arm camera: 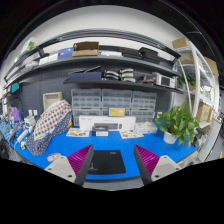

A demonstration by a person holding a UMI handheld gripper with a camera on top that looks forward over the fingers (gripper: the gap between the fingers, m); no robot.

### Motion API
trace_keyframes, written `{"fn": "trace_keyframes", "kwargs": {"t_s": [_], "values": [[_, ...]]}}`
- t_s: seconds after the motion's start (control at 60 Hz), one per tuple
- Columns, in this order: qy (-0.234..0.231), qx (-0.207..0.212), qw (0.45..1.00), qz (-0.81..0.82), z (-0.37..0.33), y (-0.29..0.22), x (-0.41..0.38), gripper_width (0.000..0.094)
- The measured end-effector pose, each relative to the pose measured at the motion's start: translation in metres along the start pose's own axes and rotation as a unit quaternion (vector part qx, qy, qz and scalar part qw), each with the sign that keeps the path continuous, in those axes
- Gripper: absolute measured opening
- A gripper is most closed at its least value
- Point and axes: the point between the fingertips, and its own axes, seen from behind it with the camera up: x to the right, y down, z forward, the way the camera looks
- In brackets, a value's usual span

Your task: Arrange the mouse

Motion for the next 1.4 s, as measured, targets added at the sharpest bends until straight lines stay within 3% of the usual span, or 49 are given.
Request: {"fn": "trace_keyframes", "kwargs": {"t_s": [0.1,0.267,0.583,0.8,0.917,1.017,1.167,1.233,1.3,1.4], "values": [[0.012,-0.021,1.0,-0.001,-0.001,0.029,-0.003,0.0815],[0.006,-0.051,0.999,0.017,0.027,0.124,-0.072,0.0808],[-0.094,-0.108,0.989,0.031,0.076,0.215,-0.252,0.0805],[-0.146,-0.133,0.98,0.026,0.13,0.23,-0.363,0.08],[-0.146,-0.143,0.979,0.017,0.166,0.23,-0.397,0.08],[-0.117,-0.143,0.983,0.004,0.201,0.226,-0.407,0.0791],[-0.078,-0.143,0.987,-0.008,0.249,0.213,-0.406,0.0717],[-0.071,-0.146,0.987,-0.005,0.266,0.208,-0.407,0.0631],[-0.077,-0.153,0.985,-0.009,0.276,0.204,-0.413,0.0552],[-0.087,-0.162,0.983,-0.017,0.28,0.204,-0.417,0.0512]]}}
